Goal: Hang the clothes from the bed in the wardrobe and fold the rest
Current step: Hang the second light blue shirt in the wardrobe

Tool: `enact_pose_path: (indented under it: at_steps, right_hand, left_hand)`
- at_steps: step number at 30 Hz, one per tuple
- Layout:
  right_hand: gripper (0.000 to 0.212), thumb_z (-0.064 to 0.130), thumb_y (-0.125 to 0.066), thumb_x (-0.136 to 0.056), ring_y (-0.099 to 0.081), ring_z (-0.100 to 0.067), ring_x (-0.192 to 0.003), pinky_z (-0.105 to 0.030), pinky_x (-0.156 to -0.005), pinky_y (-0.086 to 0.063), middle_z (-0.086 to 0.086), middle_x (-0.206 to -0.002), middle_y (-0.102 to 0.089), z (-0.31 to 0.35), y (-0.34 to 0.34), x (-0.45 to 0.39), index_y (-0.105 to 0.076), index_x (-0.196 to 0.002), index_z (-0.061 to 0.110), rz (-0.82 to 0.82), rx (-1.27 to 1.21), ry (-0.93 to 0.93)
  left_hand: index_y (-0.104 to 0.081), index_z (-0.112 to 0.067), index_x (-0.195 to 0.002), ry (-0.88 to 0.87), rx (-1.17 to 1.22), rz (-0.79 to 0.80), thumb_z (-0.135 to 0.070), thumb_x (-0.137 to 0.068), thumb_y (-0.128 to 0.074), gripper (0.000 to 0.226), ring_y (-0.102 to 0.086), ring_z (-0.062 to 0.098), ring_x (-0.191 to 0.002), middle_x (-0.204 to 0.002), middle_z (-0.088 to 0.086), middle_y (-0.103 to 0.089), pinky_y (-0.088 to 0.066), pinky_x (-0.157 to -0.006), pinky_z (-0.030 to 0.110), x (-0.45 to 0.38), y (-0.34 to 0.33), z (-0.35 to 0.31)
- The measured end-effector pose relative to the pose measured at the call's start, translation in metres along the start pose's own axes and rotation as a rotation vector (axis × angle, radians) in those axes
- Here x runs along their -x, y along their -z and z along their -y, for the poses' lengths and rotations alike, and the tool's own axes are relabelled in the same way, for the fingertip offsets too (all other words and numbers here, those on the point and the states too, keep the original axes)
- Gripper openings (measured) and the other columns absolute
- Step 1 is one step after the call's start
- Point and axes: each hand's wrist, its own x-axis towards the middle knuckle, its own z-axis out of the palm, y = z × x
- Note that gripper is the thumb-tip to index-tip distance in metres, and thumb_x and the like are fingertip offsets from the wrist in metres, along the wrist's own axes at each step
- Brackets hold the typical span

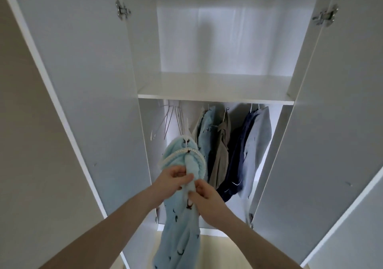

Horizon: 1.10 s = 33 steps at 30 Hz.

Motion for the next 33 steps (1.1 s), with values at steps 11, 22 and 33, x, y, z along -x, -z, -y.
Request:
enact_pose_path:
  at_steps: [11, 22, 33]
  right_hand:
    - [0.014, 0.009, -0.052, -0.107, -0.065, -0.025, -0.089, -0.037, -0.073, -0.057, -0.015, -0.103, -0.066, -0.032, 0.039, -0.094, -0.055, -0.118, 0.002, 0.077, -0.131, -0.122]
    - [0.018, 0.008, -0.057, -0.105, -0.058, -0.025, -0.082, -0.04, -0.073, -0.051, -0.012, -0.089, -0.059, -0.035, 0.056, -0.153, -0.052, -0.115, -0.006, -0.016, -0.144, -0.221]
    - [0.003, 0.025, -0.064, -0.095, -0.068, -0.013, -0.076, -0.025, -0.056, -0.051, 0.003, -0.085, -0.065, -0.009, 0.078, -0.173, -0.065, -0.096, 0.022, -0.059, -0.011, -0.315]
  left_hand:
    - [-0.077, -0.018, -0.071, 0.097, -0.268, -0.237, -0.023, -0.083, -0.076, 0.013, -0.065, 0.01, -0.058, -0.061, -0.002, -0.067, -0.048, -0.051, 0.02, -0.134, 0.092, -0.007]
    - [-0.054, -0.017, -0.14, 0.105, -0.568, -0.08, -0.018, -0.099, -0.058, 0.041, -0.061, 0.034, -0.111, -0.138, 0.016, -0.049, -0.055, -0.094, 0.039, -0.343, 0.104, 0.027]
    - [-0.008, -0.037, -0.164, 0.211, -1.149, 0.281, -0.039, -0.103, -0.054, 0.077, -0.029, 0.039, -0.148, -0.165, 0.015, -0.013, -0.034, -0.119, 0.046, -0.441, 0.088, 0.058]
